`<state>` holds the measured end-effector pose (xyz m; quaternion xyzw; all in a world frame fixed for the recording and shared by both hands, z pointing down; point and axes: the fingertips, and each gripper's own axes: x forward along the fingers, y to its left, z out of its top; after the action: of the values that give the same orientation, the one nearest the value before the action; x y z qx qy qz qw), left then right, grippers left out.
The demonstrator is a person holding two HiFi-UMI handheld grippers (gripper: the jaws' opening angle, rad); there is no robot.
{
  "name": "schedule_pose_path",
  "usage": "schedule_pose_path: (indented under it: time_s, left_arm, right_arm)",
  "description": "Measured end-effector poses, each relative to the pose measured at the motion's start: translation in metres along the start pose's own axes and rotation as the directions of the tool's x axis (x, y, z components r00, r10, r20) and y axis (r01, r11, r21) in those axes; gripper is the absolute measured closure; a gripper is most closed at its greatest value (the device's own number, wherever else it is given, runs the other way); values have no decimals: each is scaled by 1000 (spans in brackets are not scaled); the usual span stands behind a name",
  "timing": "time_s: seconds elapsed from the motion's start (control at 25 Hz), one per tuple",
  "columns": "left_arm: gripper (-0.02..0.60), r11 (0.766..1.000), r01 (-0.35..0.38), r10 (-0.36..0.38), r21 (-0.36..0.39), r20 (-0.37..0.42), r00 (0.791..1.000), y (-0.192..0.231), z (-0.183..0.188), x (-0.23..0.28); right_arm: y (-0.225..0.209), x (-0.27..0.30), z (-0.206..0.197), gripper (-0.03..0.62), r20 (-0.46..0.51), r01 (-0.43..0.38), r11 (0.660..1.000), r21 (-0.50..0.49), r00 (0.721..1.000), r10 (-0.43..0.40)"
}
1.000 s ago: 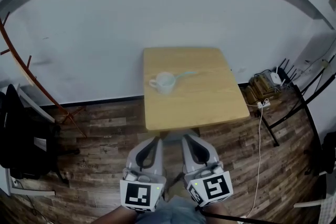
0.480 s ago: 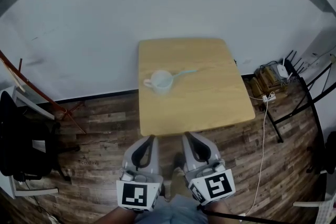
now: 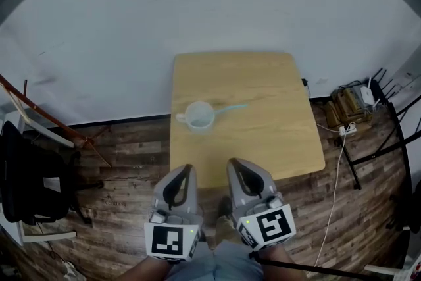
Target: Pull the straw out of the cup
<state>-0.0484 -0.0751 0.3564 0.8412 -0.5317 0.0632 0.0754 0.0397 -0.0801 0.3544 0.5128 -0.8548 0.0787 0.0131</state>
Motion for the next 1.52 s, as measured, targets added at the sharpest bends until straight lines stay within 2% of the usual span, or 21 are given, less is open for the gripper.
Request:
schedule_pose_path:
  time_s: [0.36,0.72,1.0,1.52]
  left_arm:
    - [563,997,-61,59,42,49,997,2,26,48]
    - [563,991,-135,133,20,80,988,12,39,68]
    - [563,987,-157,158,-42,33,987,32,21,83]
    - [563,986,-133,125,-103,-77,989,62,-15,123]
  right_arm:
    - [-36,40,25,586,26,-91,995,-29,995,92]
    - [-51,67,35,586,21,-164,984,-64,986,166]
    - [-55,92,7,586,-59,-180,983,-41,982,178]
    - [-70,135,-54,580,-195,-152,987,54,968,160]
